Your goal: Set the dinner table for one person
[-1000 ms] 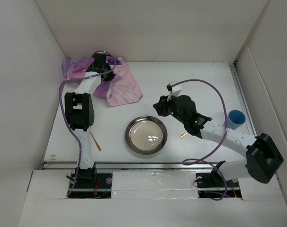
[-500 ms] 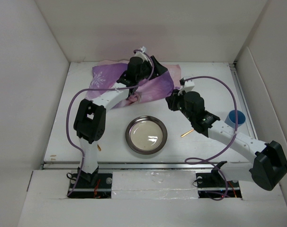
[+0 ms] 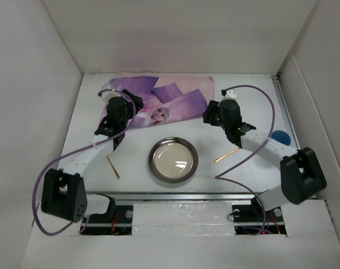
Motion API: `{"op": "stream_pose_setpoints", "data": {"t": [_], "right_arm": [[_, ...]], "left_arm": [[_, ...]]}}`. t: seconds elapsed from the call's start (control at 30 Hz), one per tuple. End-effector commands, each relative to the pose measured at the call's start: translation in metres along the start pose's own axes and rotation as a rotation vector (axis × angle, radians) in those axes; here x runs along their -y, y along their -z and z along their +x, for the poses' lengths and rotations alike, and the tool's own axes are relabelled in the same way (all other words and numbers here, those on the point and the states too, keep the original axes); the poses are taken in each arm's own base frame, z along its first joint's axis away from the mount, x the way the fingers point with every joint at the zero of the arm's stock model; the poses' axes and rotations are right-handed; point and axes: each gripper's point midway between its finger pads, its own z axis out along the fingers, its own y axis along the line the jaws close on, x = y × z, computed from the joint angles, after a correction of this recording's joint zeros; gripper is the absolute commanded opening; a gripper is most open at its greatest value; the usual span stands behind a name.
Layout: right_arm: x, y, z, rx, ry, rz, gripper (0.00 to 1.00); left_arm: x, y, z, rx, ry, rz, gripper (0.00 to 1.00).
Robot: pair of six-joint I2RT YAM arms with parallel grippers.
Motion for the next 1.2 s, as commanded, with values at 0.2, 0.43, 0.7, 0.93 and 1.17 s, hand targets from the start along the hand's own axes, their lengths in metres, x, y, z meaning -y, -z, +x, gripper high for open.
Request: {"op": "stream_pose_setpoints", "data": {"t": [0.2,0.43,0.7,0.93,1.17], "right_arm": [[-0.053,-0.079,-0.029,-0.033,-0.018,-0.217,0.55],[-0.043,-0.082,-0.039,0.0,-0.023,-0.194,0.56],[0.002,-0.154,-0.062,-0.056,0.025,-0.045,0.58],[0.025,-0.19,-0.053,-0.153,0.007,-0.044,0.61],[0.018,-0.225,-0.05,-0.164,0.015,-0.09,0.7]], "left_arm": [[-0.169,0.011,-0.035,0.076,0.392,-0.342,0.62],[-0.2,0.006,-0.007,0.072,0.55,-0.412,0.62],[-0.244,0.0,0.003,0.098,0.603,-0.542,0.65],[-0.249,-0.016,0.007,0.084,0.607,-0.546,0.67],[-0.246,-0.027,0.003,0.082,0.622,-0.521,0.63]]}}
